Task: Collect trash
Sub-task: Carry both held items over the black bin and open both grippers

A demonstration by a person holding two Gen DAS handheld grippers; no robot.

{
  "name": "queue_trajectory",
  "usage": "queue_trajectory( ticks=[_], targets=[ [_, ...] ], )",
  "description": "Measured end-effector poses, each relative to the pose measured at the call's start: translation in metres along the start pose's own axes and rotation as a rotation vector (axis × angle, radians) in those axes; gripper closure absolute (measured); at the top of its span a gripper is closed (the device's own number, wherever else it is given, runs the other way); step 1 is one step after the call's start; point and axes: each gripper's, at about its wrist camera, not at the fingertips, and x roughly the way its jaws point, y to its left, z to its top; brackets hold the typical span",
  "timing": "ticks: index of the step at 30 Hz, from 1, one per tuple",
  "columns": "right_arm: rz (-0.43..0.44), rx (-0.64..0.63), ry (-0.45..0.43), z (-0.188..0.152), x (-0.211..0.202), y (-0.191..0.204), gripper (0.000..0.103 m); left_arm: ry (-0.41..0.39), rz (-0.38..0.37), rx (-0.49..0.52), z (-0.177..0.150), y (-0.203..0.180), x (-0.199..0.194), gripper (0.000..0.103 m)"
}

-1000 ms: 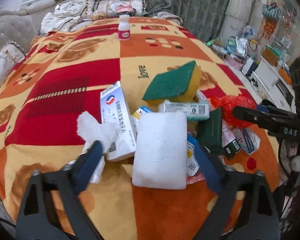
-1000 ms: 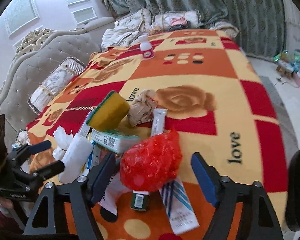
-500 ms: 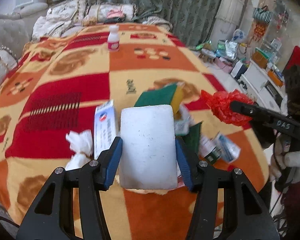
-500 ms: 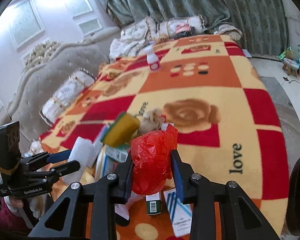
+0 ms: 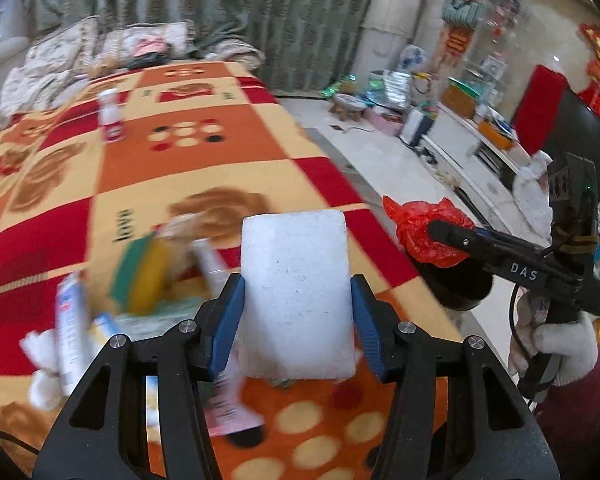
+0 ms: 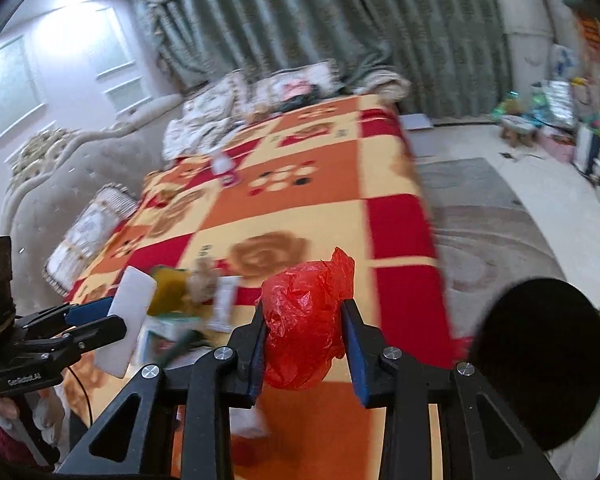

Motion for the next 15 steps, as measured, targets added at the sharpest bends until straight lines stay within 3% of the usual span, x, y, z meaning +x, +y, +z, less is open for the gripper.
queue_trajectory(
  ticks=[9, 15],
  targets=[
    [-0.149, 0.112, -0.005, -0.014, -0.03, -0.085, 0.07, 0.051, -0.08, 0.051, 0.021, -0.078, 0.055, 0.051],
    [-0.201, 0.174, -0.003, -0.023, -0.042, -0.126, 0.07, 0.082, -0.115, 0.074, 0.024, -0.115, 0.081, 0.051]
  ],
)
